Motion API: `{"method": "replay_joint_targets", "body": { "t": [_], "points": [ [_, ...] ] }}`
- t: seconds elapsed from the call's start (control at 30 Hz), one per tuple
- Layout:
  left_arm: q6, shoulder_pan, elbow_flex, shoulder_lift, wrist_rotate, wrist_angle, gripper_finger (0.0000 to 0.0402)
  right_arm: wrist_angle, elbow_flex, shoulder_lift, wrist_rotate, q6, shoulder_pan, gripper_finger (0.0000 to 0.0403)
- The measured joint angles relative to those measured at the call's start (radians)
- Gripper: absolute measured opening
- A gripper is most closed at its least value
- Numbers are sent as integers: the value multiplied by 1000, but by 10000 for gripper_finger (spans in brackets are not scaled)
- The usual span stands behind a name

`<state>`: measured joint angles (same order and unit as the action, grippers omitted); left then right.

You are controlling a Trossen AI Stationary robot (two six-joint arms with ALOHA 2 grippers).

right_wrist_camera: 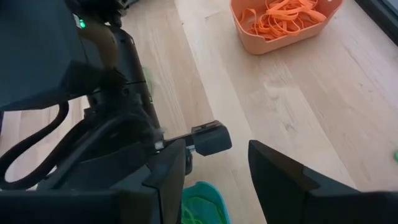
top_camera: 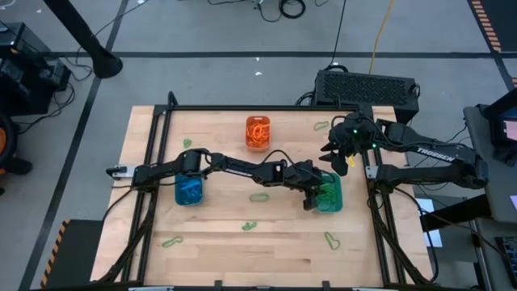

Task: Sort rubber bands into baskets
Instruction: Put the green rubber band into the green bin

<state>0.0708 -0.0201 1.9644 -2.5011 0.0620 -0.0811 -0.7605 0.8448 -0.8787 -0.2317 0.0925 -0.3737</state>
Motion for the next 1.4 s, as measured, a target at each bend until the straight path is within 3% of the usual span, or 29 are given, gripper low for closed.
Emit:
{"method": "replay_joint_targets", "body": {
  "t": [0.27, 0.63, 0.73, 0.87, 1.07, 1.17, 1.27, 1.4],
  "points": [
    [-162, -2, 68, 0, -52, 134, 144, 0, 0, 0, 0, 0, 0, 167],
    [-518, -38, 67, 0, -72, 182, 144, 0, 0, 0, 0, 0, 0, 167],
    [-577, -57, 67, 0, -130, 169, 144, 0, 0, 0, 0, 0, 0, 167],
    [-609, -67, 67, 0, -236, 168, 144, 0, 0, 0, 0, 0, 0, 167],
    [-605, -67, 67, 0, -274, 173, 144, 0, 0, 0, 0, 1, 0, 167],
    [-603, -72, 66, 11, -344, 192, 144, 0, 0, 0, 0, 1, 0, 167],
    [-603, -82, 65, 57, -404, 267, 144, -1, 0, 0, 0, 1, 0, 167],
    [-544, -100, 68, 152, -459, 521, 144, -3, 0, 0, 0, 0, 0, 167]
  ]
}}
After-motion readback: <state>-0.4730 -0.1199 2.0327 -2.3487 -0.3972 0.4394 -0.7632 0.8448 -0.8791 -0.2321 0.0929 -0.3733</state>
